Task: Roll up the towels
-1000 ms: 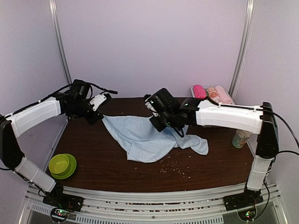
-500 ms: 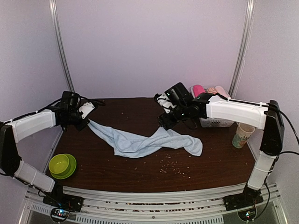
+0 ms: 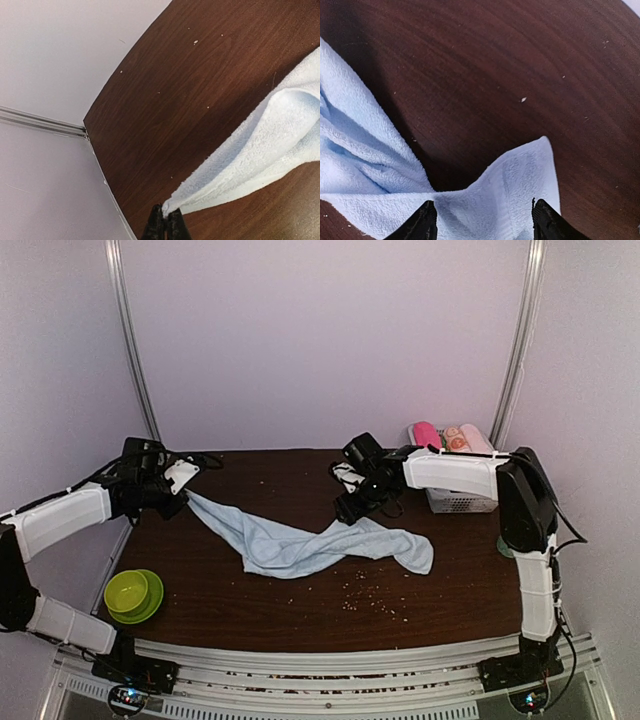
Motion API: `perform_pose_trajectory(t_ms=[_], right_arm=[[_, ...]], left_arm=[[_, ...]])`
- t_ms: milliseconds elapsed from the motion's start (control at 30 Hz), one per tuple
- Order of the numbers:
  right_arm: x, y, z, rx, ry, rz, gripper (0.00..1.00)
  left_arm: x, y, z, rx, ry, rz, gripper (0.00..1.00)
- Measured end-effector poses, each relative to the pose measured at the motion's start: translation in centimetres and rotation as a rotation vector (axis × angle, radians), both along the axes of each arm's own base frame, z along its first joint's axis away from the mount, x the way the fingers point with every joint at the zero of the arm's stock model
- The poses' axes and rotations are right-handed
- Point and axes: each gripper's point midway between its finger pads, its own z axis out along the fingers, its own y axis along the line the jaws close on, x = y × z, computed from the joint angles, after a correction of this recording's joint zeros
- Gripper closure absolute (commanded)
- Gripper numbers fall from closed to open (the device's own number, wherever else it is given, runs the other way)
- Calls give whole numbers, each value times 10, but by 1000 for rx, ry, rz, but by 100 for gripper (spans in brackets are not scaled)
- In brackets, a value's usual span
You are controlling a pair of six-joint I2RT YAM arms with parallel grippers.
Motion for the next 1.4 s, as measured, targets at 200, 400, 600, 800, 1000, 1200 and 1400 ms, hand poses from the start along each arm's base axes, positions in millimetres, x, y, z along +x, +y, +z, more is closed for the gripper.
perform_pose_trajectory(t_ms=[200, 400, 600, 800, 1000, 1200, 1400], right_arm=[[-14, 9, -12, 36, 78, 39, 60], [-23, 18, -20, 70, 131, 72, 100], [-22, 17, -20, 67, 128, 67, 100], [-3, -30, 47, -26, -154, -80, 100], [-18, -69, 186, 99, -522, -189, 100], [-65, 5, 123, -15, -511, -3, 100], [-167, 67, 4, -192, -278, 355, 55]], left_arm=[[-3, -1, 11, -17, -42, -3, 100], [-4, -5, 15, -44, -53, -16, 100], [-2, -3, 16, -51, -63, -2, 100], [7, 14, 30, -41, -91, 83, 100], [14, 43, 51, -27, -157, 194, 100], [13, 54, 49, -3, -162, 236, 100], [11, 63, 39, 22, -160, 274, 100]])
